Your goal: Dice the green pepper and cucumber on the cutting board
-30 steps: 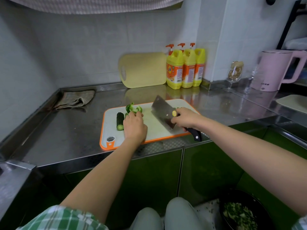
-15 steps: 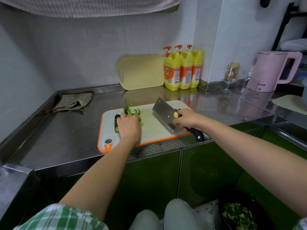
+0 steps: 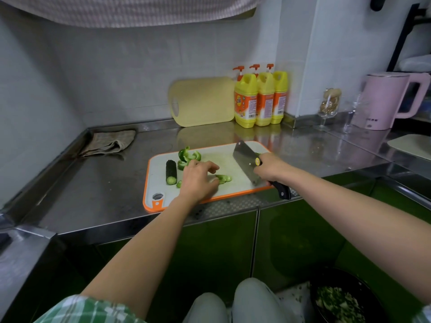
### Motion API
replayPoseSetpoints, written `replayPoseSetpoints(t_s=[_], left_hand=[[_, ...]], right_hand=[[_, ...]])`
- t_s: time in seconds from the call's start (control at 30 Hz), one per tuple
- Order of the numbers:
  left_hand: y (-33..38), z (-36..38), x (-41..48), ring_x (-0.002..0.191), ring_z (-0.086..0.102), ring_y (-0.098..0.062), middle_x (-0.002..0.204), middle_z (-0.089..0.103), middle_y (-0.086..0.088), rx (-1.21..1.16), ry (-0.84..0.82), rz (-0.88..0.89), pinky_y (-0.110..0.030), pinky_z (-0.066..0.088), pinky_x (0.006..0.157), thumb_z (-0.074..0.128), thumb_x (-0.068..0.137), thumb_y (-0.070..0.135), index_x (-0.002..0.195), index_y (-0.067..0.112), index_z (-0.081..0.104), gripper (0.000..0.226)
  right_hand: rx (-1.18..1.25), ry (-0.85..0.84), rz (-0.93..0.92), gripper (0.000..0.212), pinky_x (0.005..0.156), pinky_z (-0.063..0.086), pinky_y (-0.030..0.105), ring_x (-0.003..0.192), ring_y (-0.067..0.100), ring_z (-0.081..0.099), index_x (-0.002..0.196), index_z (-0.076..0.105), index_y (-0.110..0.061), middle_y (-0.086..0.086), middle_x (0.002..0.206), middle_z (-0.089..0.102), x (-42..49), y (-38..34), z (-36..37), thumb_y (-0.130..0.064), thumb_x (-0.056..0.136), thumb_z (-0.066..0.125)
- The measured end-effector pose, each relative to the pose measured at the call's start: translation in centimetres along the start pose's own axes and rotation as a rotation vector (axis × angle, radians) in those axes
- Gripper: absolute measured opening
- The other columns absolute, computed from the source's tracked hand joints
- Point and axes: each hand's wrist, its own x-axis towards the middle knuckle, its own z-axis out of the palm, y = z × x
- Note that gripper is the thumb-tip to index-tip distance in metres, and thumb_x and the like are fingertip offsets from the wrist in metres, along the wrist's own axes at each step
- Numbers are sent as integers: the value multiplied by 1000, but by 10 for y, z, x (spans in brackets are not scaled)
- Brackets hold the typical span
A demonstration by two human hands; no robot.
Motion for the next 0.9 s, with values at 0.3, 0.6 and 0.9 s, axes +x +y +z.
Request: replayPoseSetpoints(t_s=[0.3, 0.6, 0.9], left_hand=[[7, 9, -1, 107, 43, -23, 94, 70, 3, -52, 58, -142, -34, 34, 86, 64, 88, 40, 105, 32, 71, 21], [7, 23, 4, 105, 47, -23, 92, 69, 1, -48, 240, -278, -36, 38, 84, 66, 88, 32, 101, 24, 65, 15], [6, 21, 4, 99, 53, -23, 101, 68, -3, -29, 114, -71, -33, 43, 79, 64, 87, 28, 108, 26, 71, 22]], right_hand=[[-164, -125, -115, 9, 41, 38, 21, 39, 17, 51, 83, 47, -10, 11, 63, 56, -24, -25, 4, -6, 90, 42], [-285, -173, -117, 11, 36, 33, 15, 40, 16, 52, 87, 49, -7, 13, 70, 60, -34, -35, 1, -3, 89, 39], [-190, -149, -167, 11, 37, 35, 17, 38, 15, 53, 82, 46, -10, 12, 73, 57, -37, -28, -2, -8, 92, 42]])
